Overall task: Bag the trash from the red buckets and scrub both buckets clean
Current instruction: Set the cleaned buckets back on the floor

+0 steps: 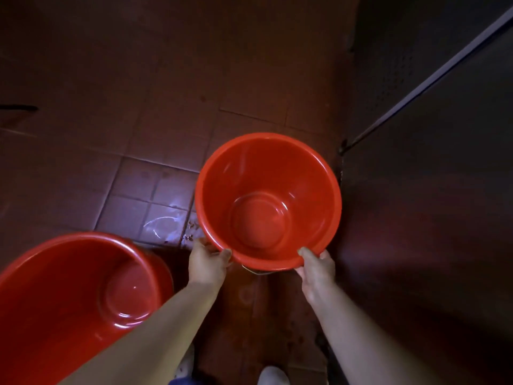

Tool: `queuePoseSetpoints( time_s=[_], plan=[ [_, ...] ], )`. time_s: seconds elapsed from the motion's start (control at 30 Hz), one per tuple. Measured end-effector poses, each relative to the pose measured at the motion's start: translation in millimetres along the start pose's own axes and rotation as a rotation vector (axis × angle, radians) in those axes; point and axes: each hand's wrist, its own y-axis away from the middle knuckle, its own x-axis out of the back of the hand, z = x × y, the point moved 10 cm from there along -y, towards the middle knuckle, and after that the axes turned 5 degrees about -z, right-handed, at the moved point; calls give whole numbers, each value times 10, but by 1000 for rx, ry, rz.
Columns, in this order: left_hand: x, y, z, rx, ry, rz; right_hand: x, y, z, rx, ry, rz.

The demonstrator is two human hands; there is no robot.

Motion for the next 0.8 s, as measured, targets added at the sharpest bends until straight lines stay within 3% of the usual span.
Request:
queuePoseSetpoints(
  time_s=[0.2,0.3,0.4,0.47,0.53,0.8],
  plan=[
    [-290,-306,-197,-4,-90,-23,94,-478,148,11,34,-55],
    [-439,-384,-173,-14,-136,-10,273,-635,83,101,360,54],
    [-578,-415,-5,-50,-149,11,264,-427,-394,471,953,262],
    [-730,-491,59,-56,-153,-29,-71,-202,-597,842,1255,198],
    [-865,-639,44,-66,-146,-54,-285,-174,-552,1038,1400,52],
    [-1152,-714,291,-103,-274,-74,-289,-479,-744,1028,1443,3]
  ],
)
